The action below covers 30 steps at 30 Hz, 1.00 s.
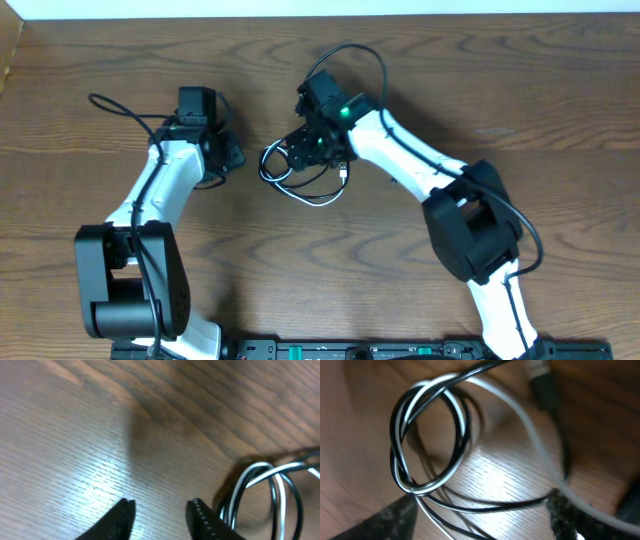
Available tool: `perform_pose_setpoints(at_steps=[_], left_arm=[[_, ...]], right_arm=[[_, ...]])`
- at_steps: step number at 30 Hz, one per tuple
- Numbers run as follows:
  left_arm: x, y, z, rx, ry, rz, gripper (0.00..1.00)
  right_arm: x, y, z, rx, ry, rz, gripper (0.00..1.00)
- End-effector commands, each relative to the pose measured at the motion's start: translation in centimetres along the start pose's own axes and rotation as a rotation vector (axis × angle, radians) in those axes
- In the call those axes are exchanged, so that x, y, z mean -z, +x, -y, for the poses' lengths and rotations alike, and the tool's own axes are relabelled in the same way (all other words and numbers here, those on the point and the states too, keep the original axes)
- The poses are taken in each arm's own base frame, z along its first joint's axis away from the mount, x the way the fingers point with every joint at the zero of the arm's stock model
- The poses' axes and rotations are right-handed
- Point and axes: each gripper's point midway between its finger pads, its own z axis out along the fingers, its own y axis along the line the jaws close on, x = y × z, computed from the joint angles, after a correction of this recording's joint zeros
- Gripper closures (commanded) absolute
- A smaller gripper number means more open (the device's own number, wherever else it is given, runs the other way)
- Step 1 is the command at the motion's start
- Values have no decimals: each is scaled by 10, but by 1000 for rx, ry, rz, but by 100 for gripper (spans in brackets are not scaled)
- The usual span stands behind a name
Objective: Untangle cables
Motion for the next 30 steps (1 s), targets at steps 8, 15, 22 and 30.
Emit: perform_pose_setpoints(at_steps=[8, 15, 22, 30], left_arm=[[-13, 13, 2, 22, 65, -81, 79], [-18, 16, 2, 24, 67, -97, 79], [-18, 16, 2, 24, 68, -97, 79], [-17, 20, 10, 24, 116, -118, 78]], right_arm=[[-41, 14, -23, -57, -123, -64, 36], [-42, 15, -26, -119, -131, -69, 43], [-44, 14, -34, -125, -139, -58, 52], [-48, 14, -38, -189, -116, -42, 67]])
